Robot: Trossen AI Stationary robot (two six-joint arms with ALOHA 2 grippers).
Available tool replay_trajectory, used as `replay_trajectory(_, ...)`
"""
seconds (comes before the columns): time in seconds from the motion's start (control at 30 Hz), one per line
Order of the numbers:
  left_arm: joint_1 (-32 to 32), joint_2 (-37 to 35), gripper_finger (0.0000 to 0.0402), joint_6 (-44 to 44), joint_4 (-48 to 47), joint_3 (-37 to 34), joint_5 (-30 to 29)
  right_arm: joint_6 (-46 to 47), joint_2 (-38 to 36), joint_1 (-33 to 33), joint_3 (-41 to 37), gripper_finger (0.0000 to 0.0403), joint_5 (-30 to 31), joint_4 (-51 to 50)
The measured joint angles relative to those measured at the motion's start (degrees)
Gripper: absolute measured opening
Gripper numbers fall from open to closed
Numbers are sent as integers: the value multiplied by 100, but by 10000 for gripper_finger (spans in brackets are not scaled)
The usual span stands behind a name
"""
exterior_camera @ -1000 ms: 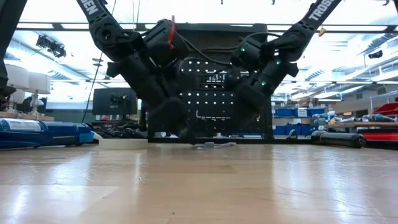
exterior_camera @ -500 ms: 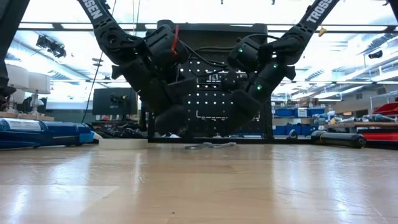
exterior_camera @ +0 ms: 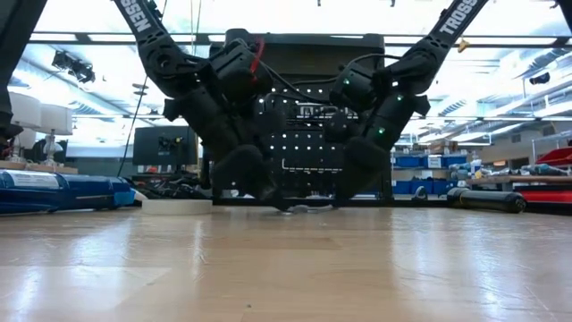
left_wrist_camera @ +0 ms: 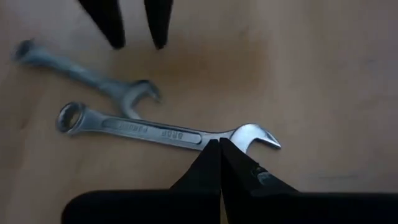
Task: Hang tools onto peg board
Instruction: Hang the bottom wrench on the peg board
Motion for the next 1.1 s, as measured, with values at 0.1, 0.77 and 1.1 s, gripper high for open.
replay_trajectory(0.1, -107, 82, 1, 6, 341, -14, 523, 19, 0, 103, -2, 156, -71, 3)
replay_trajectory(0.77, -371, -511, 1, -576, 114, -27, 186, -1705, -368, 829, -4, 175, 8, 73)
replay_trajectory(1.1, -1364, -1042, 0, -149, 1161, -664, -2006, -2925, -275, 857, 629, 232, -49, -704)
